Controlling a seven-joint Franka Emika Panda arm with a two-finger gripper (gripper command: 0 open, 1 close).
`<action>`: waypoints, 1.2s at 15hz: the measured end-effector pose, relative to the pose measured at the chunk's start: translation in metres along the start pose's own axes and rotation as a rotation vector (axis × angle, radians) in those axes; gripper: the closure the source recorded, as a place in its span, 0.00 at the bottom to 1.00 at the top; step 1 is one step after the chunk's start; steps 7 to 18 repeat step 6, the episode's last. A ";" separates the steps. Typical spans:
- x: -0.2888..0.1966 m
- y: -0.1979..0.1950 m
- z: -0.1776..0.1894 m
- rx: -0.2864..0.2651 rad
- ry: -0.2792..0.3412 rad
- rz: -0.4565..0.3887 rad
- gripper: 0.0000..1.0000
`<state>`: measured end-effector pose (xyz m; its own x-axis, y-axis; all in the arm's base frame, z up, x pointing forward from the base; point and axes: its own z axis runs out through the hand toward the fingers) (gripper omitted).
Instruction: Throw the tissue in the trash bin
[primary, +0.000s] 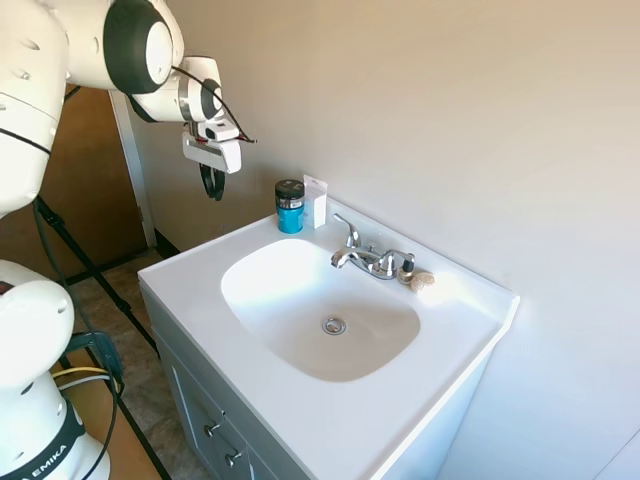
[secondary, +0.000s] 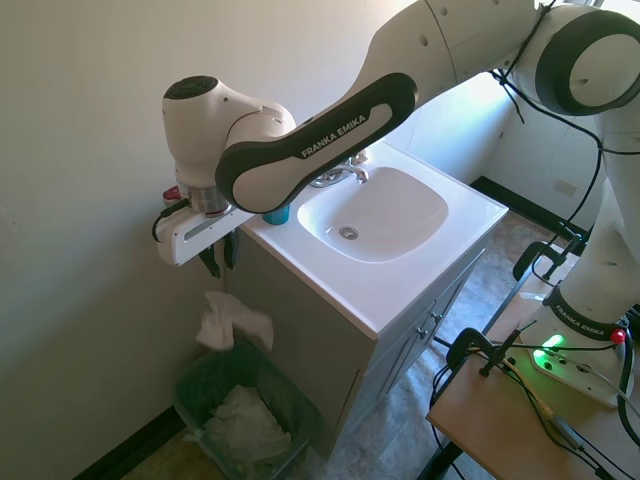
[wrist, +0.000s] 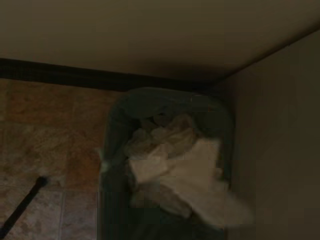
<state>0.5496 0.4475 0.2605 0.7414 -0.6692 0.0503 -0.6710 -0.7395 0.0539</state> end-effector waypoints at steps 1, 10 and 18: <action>-0.003 -0.005 0.000 0.004 0.000 0.007 0.00; -0.004 -0.027 -0.036 0.075 0.009 0.063 0.00; -0.004 -0.027 -0.036 0.075 0.009 0.063 0.00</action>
